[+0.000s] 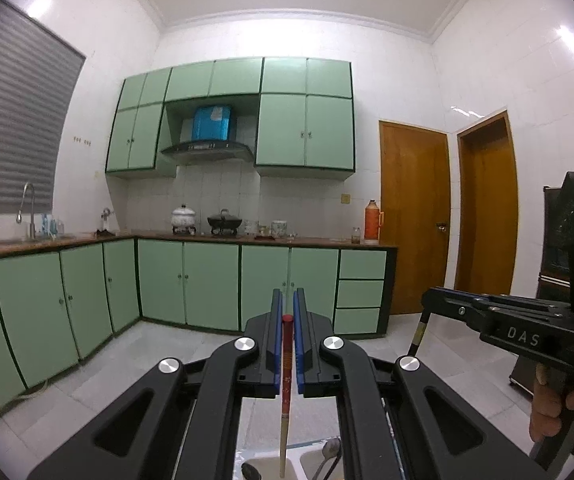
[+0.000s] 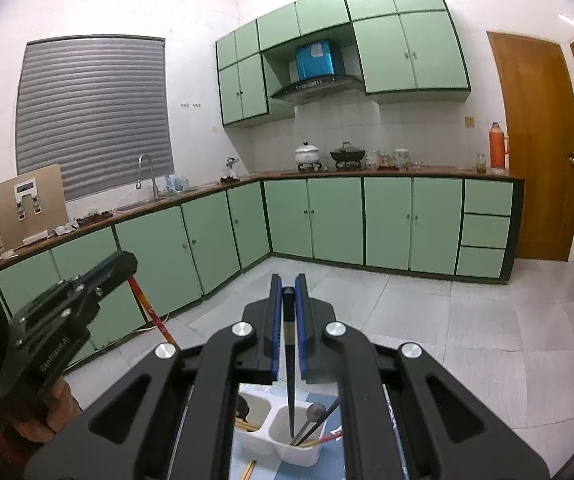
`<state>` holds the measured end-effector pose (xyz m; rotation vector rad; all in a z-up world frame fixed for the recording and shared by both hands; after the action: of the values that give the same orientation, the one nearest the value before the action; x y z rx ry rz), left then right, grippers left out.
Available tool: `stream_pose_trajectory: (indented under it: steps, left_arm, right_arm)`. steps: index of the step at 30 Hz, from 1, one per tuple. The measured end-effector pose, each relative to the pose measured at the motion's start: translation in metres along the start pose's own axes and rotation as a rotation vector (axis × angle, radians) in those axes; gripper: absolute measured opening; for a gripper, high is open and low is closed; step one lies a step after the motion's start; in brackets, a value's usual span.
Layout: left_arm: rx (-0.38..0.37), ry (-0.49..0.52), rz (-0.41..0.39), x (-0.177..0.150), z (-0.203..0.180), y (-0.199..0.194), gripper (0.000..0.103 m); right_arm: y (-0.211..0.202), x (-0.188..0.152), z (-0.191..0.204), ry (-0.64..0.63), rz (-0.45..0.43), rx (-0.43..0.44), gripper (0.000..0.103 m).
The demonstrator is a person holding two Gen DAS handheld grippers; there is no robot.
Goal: Organize utensils
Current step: 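Open both grippers over the holder and pull them back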
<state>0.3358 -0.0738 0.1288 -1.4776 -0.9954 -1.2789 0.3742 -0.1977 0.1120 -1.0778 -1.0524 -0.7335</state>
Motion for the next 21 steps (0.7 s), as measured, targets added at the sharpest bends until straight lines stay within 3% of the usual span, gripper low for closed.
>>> stream_pose_trajectory:
  steps: [11,18,21]
  left_arm:
    - [0.024,-0.027,0.163,-0.075,0.023,0.069,0.006]
    - [0.03,-0.039,0.187,-0.082,0.028,0.06,0.01]
    - [0.039,-0.041,0.172,-0.075,0.03,0.046,0.023]
  right_arm:
    - [0.064,-0.059,-0.008,0.005,0.113,0.017,0.006]
    - [0.047,-0.067,-0.004,0.002,0.09,-0.008,0.012]
    - [0.029,-0.064,-0.007,0.004,0.061,-0.024,0.024]
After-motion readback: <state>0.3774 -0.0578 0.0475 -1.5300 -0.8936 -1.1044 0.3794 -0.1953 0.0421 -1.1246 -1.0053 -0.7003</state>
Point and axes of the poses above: each gripper's, at about its wrist camera, not at the fingertips, and y roughly the way its jaws point, z to its left, x to its top, the point moved 10 cm from there along y, roughly the way its jaws point, and after that the axes turned 3 degrees about z, right-handed, at the moved point
